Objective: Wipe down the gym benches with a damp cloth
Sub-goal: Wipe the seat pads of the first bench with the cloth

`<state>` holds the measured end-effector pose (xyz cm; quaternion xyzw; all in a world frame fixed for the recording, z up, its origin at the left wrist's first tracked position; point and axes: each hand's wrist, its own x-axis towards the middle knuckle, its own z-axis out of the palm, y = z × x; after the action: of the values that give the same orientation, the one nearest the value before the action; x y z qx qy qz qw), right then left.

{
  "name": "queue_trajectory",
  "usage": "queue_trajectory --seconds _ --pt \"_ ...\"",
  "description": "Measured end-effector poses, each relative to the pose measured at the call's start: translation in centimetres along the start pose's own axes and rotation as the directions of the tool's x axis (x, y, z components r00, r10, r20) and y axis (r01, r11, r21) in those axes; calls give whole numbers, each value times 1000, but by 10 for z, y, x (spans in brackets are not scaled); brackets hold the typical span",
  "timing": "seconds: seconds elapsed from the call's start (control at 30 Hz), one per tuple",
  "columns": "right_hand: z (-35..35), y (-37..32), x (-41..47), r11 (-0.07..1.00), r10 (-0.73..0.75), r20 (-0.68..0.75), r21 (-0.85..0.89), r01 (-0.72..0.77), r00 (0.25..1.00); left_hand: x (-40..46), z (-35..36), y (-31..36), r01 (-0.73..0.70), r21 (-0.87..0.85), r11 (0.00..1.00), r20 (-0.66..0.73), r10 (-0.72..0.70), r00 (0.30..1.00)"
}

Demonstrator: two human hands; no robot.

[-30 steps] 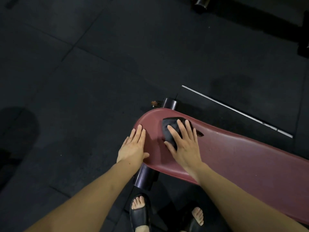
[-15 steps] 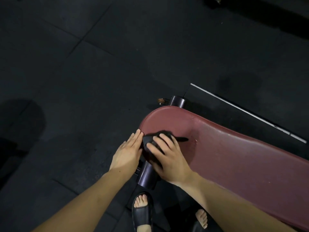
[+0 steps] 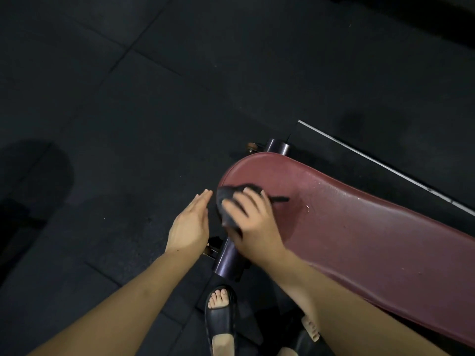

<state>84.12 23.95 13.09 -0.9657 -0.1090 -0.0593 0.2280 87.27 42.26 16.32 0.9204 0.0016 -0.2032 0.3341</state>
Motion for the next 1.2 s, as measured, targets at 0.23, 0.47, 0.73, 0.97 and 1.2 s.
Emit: queue_trajectory --seconds 0.23,0.47,0.73,0.97,1.2 --pt "-20 59 30 999 12 -34 -49 -14 999 2 8 16 -93 73 993 111 85 990" --pt "-55 112 -13 915 386 -154 -64 -399 910 19 26 38 -191 288 938 86 173 981" --pt "-21 67 41 757 615 -322 -12 -653 720 30 33 37 -234 382 894 187 174 967" --pt "-52 121 0 934 332 -158 -80 -347 930 16 43 59 -236 490 839 109 210 972" --pt "-87 159 -63 583 759 -376 32 -812 531 12 56 73 -222 480 849 147 172 974"
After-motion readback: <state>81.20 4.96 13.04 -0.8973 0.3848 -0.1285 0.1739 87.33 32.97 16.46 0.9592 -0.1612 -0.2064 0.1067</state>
